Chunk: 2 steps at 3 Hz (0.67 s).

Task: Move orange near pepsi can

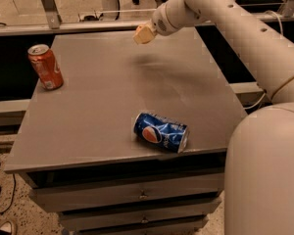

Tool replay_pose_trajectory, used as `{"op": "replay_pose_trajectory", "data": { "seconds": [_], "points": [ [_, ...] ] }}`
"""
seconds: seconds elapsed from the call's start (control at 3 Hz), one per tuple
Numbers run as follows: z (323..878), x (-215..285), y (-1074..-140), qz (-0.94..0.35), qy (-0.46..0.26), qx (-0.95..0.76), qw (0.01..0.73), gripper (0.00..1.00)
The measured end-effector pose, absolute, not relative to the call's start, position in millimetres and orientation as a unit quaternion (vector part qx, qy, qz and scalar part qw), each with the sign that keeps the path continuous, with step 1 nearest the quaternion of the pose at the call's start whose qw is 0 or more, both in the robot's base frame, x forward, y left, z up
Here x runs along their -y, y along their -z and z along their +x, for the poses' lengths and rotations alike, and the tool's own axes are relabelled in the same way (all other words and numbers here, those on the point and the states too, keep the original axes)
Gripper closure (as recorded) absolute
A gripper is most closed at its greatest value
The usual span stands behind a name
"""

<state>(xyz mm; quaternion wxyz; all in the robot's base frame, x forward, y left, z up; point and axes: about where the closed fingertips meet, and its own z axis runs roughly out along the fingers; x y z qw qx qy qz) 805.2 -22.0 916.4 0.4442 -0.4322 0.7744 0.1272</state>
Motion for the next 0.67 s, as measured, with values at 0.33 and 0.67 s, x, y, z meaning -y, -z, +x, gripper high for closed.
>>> {"op": "replay_pose_trajectory", "data": {
  "seconds": [0.33,0.67],
  "points": [
    [805.3,21.9,-916.3,-0.432,-0.127,-0.774,0.444,1.0],
    [796.7,23.8,-907.2,-0.45,-0.133,-0.77,0.432,1.0]
  ]
}}
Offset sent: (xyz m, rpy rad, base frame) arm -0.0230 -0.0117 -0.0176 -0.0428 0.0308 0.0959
